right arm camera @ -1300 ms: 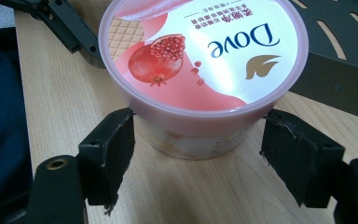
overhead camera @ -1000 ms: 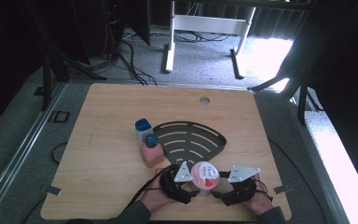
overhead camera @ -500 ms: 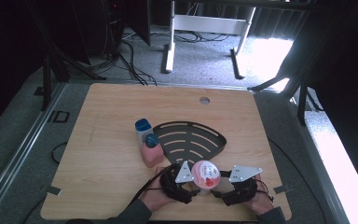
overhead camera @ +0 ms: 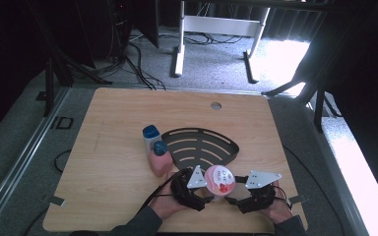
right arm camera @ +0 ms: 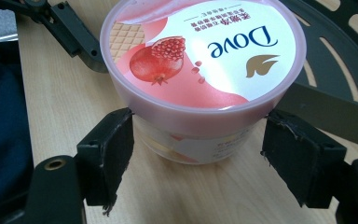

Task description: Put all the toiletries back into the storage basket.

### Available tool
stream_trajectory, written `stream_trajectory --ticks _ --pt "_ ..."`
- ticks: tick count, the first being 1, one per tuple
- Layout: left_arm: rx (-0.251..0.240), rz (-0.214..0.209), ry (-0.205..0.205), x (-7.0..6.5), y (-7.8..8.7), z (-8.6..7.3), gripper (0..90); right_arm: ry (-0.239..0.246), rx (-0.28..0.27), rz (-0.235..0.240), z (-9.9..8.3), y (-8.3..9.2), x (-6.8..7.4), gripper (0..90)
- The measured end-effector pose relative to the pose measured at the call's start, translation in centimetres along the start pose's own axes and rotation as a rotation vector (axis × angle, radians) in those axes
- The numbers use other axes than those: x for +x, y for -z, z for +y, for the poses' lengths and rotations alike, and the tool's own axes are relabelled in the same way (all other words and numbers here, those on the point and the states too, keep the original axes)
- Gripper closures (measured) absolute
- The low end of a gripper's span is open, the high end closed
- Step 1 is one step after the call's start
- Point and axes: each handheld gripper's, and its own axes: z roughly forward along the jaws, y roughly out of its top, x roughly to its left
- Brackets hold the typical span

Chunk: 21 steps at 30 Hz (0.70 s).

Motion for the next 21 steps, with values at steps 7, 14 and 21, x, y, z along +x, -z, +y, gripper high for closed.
stream_trajectory --ticks 7,14,21 --pt "0.001 0.013 -0.002 0.6 0.1 0.8 24.7 0.015 0.007 -0.008 0.8 0.2 -0.8 24.7" --pt "-0.006 0.009 0.012 1.2 0.1 1.1 24.6 0.02 0.002 -0.004 1.3 0.3 -1.5 24.6" --pt "-0.007 0.016 0.013 1.7 0.1 1.6 24.6 0.022 -0.003 -0.006 1.7 0.4 -2.1 24.2"
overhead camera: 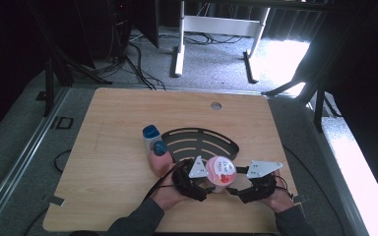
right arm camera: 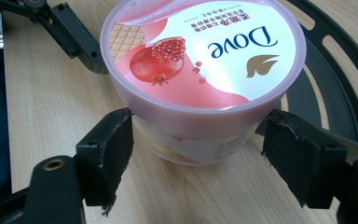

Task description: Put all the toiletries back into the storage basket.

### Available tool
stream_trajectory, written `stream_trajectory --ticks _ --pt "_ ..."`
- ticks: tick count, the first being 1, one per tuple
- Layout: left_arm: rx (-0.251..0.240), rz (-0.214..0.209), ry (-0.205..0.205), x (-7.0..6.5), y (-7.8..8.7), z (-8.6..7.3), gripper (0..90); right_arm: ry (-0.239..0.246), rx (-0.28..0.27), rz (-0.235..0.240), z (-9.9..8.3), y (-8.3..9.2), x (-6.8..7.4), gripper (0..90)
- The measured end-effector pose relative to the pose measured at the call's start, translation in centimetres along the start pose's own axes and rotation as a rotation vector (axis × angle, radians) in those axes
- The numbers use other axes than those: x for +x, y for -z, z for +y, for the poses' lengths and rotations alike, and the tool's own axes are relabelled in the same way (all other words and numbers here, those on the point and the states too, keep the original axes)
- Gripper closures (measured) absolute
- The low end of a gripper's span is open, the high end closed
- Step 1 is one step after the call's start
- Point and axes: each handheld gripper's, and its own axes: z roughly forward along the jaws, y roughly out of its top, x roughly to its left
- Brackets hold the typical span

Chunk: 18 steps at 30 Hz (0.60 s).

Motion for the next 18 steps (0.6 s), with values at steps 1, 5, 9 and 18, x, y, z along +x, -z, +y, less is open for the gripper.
stream_trajectory --ticks 1,5,9,18 --pt "-0.001 0.0 0.004 0.0 -0.1 0.0 24.6 -0.002 0.0 -0.001 0.0 0.0 -0.1 24.1" --pt "0.003 -0.006 0.008 0.3 -0.2 0.1 24.6 -0.003 0.006 0.001 0.1 -0.1 -0.3 24.0" --pt "0.001 -0.012 0.018 0.5 -0.3 0.2 24.6 -0.005 0.006 0.002 0.1 -0.1 -0.5 23.8" --pt "-0.011 -0.023 0.041 1.2 -0.5 0.4 24.6 0.001 0.01 -0.005 0.6 0.0 -1.1 23.5"
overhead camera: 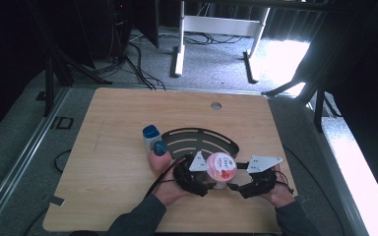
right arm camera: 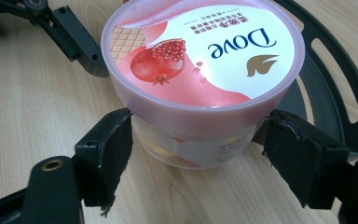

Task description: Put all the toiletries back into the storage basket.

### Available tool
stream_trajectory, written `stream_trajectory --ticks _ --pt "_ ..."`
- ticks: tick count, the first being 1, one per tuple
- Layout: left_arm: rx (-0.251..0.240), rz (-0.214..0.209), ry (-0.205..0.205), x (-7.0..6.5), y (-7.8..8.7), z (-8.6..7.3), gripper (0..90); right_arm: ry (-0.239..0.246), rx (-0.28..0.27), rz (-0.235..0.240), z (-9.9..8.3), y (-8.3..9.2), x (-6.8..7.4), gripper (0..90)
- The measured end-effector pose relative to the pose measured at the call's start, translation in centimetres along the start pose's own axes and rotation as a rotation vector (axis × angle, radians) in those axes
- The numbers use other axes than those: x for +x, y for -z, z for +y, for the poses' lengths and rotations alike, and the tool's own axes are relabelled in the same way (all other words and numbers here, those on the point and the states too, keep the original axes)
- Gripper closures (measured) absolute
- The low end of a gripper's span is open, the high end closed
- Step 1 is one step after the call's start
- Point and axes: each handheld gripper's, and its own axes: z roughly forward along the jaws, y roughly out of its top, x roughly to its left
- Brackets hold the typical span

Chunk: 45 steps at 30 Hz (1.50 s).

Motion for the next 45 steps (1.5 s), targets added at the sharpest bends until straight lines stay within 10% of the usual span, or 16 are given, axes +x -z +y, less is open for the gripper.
stream_trajectory --ticks 45 --pt "-0.022 0.062 -0.002 2.7 -1.7 2.6 24.6 -0.009 0.028 -0.011 1.6 -0.2 -4.6 22.0"
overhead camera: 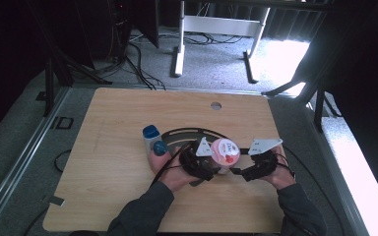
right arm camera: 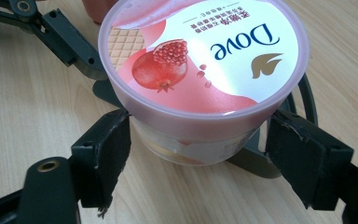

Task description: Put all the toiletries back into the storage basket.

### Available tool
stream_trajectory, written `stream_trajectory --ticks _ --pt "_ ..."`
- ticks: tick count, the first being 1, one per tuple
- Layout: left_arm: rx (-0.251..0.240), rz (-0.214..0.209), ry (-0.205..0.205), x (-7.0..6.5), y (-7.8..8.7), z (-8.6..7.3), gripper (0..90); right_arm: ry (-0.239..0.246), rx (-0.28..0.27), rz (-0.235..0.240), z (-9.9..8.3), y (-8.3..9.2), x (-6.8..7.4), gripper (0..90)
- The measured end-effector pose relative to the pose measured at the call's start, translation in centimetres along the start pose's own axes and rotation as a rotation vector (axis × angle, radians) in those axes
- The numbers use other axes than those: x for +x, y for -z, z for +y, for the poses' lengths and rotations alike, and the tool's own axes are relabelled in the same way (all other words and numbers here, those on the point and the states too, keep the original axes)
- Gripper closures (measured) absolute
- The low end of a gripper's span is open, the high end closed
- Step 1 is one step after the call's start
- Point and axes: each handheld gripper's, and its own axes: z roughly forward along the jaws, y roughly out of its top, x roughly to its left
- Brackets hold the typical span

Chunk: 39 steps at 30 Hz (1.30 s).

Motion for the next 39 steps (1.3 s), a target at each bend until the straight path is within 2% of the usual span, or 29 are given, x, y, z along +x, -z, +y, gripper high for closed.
stream_trajectory --ticks 14,22,39 --pt "0.014 0.016 -0.006 0.8 -0.9 0.4 24.6 -0.017 0.011 0.004 -0.1 -0.7 -1.3 22.0" --pt "0.007 0.027 0.005 1.1 -1.2 0.4 24.6 -0.034 0.01 0.005 -0.1 -1.0 -1.9 22.0" --pt "0.018 0.082 0.027 2.0 -2.1 0.7 24.7 -0.059 0.011 0.014 0.2 -2.2 -3.5 22.0"
